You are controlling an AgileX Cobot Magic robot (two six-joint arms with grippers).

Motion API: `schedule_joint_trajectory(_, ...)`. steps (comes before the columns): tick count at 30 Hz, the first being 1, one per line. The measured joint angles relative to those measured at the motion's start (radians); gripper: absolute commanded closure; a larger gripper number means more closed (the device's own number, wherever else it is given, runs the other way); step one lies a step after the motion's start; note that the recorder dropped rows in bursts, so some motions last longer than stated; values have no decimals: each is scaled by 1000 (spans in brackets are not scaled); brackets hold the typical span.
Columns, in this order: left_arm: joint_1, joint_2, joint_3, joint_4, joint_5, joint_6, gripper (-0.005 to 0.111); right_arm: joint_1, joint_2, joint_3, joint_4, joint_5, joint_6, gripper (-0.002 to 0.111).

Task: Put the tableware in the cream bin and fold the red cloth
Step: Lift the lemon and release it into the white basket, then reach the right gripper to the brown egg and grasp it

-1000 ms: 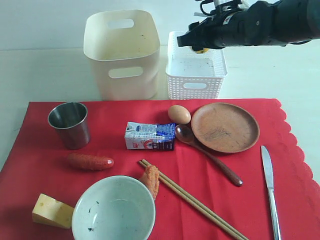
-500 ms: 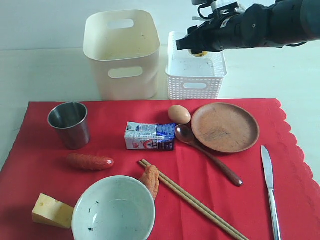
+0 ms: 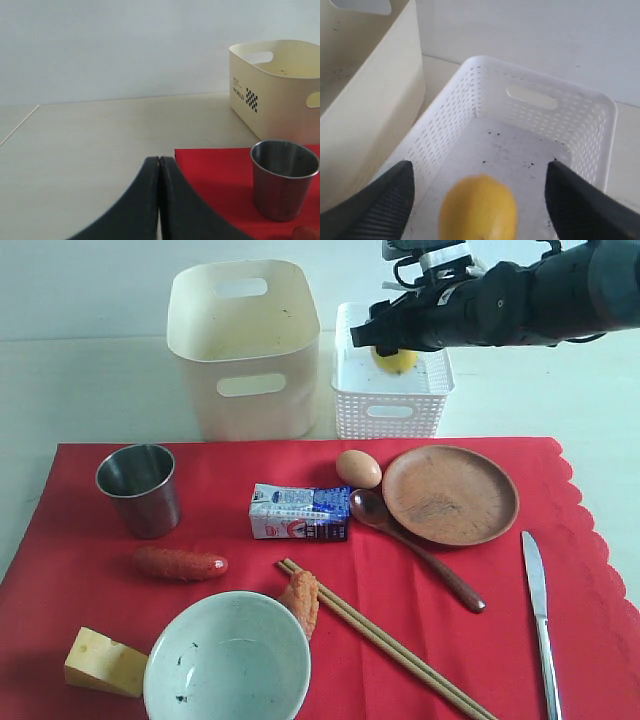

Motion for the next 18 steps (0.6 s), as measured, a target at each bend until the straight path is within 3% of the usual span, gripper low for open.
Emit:
schedule_joint_trajectory(6, 0, 0, 0, 0, 0, 0, 107, 0, -135, 0, 0, 179, 15, 41)
schedule_joint_trajectory(15, 0, 0, 0, 0, 0, 0, 107, 0, -410, 6, 1, 450, 23, 104)
schedule_joint_trajectory(18, 0, 0, 0, 0, 0, 0, 107, 2, -521, 74, 38, 467, 25, 108)
